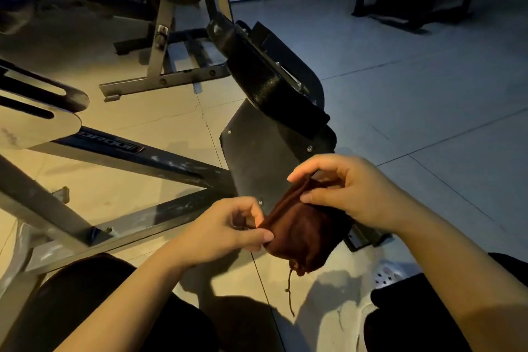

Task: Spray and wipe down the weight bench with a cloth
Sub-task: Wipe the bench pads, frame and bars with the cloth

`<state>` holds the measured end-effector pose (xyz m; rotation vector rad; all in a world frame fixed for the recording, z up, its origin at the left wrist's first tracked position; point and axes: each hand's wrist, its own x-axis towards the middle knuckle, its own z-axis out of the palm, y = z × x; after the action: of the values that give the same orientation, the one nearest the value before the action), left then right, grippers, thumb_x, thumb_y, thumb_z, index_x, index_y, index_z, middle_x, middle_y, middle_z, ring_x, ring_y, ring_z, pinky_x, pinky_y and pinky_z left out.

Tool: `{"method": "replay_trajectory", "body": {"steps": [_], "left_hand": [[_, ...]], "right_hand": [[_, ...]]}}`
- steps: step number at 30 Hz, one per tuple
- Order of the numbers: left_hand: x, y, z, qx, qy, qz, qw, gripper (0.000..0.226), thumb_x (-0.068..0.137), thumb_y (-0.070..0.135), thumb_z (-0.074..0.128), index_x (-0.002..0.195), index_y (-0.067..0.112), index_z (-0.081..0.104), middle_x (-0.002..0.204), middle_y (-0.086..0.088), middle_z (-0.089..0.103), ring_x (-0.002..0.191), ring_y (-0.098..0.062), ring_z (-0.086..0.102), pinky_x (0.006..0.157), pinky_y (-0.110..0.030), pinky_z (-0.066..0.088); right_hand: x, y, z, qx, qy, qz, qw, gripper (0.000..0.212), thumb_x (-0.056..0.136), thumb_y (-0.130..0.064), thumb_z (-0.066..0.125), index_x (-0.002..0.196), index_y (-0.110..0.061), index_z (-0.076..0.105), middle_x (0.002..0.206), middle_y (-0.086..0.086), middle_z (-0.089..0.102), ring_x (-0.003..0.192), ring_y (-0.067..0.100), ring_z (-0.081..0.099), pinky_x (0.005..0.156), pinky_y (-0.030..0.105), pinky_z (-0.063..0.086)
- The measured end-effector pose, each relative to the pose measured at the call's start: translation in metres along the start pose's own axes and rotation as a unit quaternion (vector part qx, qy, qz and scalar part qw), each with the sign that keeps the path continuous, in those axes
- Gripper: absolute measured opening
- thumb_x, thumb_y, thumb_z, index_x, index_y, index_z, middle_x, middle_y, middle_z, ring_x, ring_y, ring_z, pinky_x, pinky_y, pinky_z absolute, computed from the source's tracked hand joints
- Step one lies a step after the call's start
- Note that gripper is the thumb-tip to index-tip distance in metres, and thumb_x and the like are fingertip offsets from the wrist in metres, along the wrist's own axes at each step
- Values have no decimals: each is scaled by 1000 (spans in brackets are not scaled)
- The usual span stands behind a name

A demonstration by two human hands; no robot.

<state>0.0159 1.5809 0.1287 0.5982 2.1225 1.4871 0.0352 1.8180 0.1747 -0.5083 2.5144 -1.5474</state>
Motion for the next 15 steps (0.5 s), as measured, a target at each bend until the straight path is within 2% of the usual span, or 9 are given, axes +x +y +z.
{"method": "replay_trajectory", "body": {"steps": [2, 4, 6, 10, 12, 15], "left_hand": [[2, 0, -2, 10, 34, -12, 999, 19, 74, 20, 76, 77, 11, 61, 79, -10, 70, 81, -29, 71, 75, -41, 59], [3, 4, -8, 68, 48, -4, 997, 19, 75, 19, 80, 73, 13, 62, 76, -3, 69, 78, -21, 69, 75, -37, 57], [0, 11, -13, 105, 52, 4, 993, 20, 73, 19, 82, 68, 15, 63, 84, -1, 68, 84, -17, 69, 80, -37, 57], [-12, 33, -24, 182, 110, -2, 977, 21, 76, 5, 77, 63, 10, 61, 96, 2, 65, 92, -14, 66, 85, -34, 58], [-18, 50, -33, 211, 123, -5, 970, 22, 77, 3, 74, 63, 10, 59, 98, 3, 65, 92, -14, 65, 83, -30, 58], [-24, 66, -51, 289, 113, -8, 951, 23, 76, 3, 75, 63, 12, 58, 98, 7, 67, 89, -10, 64, 81, -30, 56]], "right_hand": [[0, 1, -2, -23, -9, 0, 1000, 31, 89, -11, 66, 99, -40, 68, 94, -18, 68, 95, -1, 63, 79, 22, 57], [2, 0, -5, -63, -26, -3, 998, 28, 89, -12, 66, 96, -38, 70, 96, -13, 69, 95, 3, 65, 83, 27, 57], [5, -4, -4, -75, -27, -3, 997, 23, 87, -12, 69, 91, -34, 70, 92, -8, 70, 90, 5, 66, 82, 27, 57], [10, -8, 0, -72, 10, -19, 997, 16, 78, -15, 78, 84, -26, 68, 76, -8, 67, 71, -1, 63, 65, 16, 50], [14, -8, 4, -60, 42, -23, 997, 18, 76, -16, 81, 82, -24, 66, 73, -6, 64, 65, -1, 60, 63, 17, 49], [22, -10, 11, -13, 78, -35, 996, 24, 73, -11, 82, 82, -24, 64, 74, -7, 64, 66, 1, 60, 64, 20, 50]]}}
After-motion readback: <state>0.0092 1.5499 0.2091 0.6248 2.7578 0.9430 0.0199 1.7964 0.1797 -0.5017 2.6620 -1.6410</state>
